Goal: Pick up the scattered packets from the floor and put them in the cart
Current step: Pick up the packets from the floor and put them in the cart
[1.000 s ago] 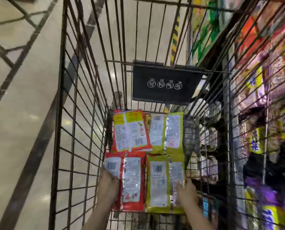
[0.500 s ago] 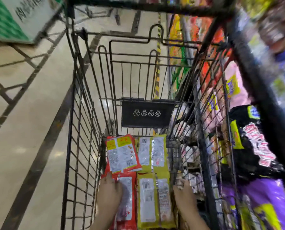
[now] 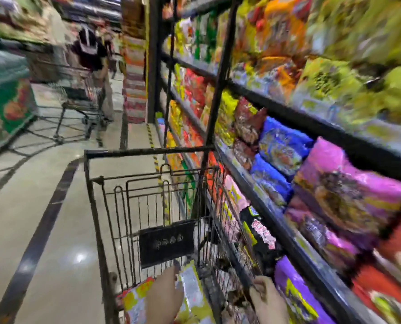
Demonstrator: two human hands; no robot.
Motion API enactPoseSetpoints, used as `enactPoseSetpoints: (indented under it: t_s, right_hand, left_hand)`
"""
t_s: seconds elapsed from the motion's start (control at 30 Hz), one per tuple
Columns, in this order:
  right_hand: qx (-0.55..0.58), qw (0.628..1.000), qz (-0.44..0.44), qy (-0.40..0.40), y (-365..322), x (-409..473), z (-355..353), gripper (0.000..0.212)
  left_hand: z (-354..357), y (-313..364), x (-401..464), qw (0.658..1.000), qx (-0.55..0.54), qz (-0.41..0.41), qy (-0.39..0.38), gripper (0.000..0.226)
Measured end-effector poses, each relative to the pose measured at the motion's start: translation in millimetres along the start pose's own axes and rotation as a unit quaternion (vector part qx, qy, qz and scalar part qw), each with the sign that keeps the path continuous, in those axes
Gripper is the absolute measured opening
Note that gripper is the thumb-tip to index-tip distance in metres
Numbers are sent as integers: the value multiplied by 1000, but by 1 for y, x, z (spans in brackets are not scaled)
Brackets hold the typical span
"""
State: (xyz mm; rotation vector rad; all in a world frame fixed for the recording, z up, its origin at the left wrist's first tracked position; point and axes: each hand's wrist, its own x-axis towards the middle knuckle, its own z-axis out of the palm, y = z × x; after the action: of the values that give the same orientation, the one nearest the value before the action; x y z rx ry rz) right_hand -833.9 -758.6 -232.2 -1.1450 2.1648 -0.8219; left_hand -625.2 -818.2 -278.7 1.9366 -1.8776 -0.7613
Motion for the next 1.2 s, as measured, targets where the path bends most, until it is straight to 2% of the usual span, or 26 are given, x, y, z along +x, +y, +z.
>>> enactPoseSetpoints:
  t_s: [0.1, 0.17, 0.23, 0.37, 0.43, 0.5, 0.6, 0.67, 0.73, 0.77, 0.83, 0.9, 0.93, 0.97, 1.03, 1.1, 1.13, 1.2]
  right_hand:
    - [-9, 1000, 3, 26, -6, -54, -20, 24]
    - [-2, 995, 18, 97, -5, -97, -35, 30]
    - [-20, 986, 22, 161, 0, -136, -51, 37]
    - [-176, 957, 83, 216, 23, -218, -95, 45]
    - [-258, 929, 129, 231, 33, -264, -121, 50]
    - [-292, 903, 171, 263, 51, -317, -146, 51]
    - [-303, 861, 244, 326, 79, -408, -177, 51]
    - [-307, 824, 304, 368, 99, -479, -194, 57]
    - [-322, 779, 372, 388, 121, -558, -201, 61]
    - [-304, 780, 406, 366, 127, -599, -203, 60]
    - [-310, 725, 475, 391, 149, -682, -201, 59]
    - [-312, 691, 513, 402, 160, -769, -192, 66]
    - [-319, 662, 539, 413, 165, -811, -185, 64]
    - [-292, 657, 564, 406, 167, -852, -177, 57]
    - [-264, 619, 598, 436, 174, -930, -162, 41]
    - [-248, 585, 605, 480, 182, -1002, -148, 40]
    - [-244, 567, 622, 482, 183, -1035, -141, 41]
    - [-228, 538, 655, 479, 185, -1094, -130, 41]
  left_hand:
    - [-23, 14, -25, 991, 57, 117, -16, 32]
    - [-40, 30, -48, 974, 112, 198, -22, 30]
    - [-52, 53, -74, 941, 170, 291, -25, 29]
    - [-70, 105, -139, 861, 203, 466, -22, 30]
    - [-67, 130, -182, 816, 221, 534, -18, 35]
    - [-57, 154, -230, 764, 224, 604, -24, 35]
    - [-38, 190, -315, 699, 214, 682, -27, 38]
    - [-25, 204, -380, 662, 188, 723, -60, 38]
    - [-9, 210, -452, 597, 148, 785, -69, 41]
    - [-1, 210, -490, 562, 129, 814, -62, 44]
    - [13, 203, -572, 505, 93, 855, -70, 40]
    - [10, 185, -659, 449, 67, 888, -71, 27]
    - [10, 173, -702, 421, 55, 902, -83, 24]
    - [9, 160, -743, 390, 35, 915, -100, 25]
    - [7, 134, -825, 340, 19, 928, -149, 33]
    - [-5, 108, -901, 281, 5, 946, -162, 32]
    - [-12, 96, -935, 259, -1, 950, -176, 25]
    - [-18, 74, -999, 244, 0, 942, -228, 16]
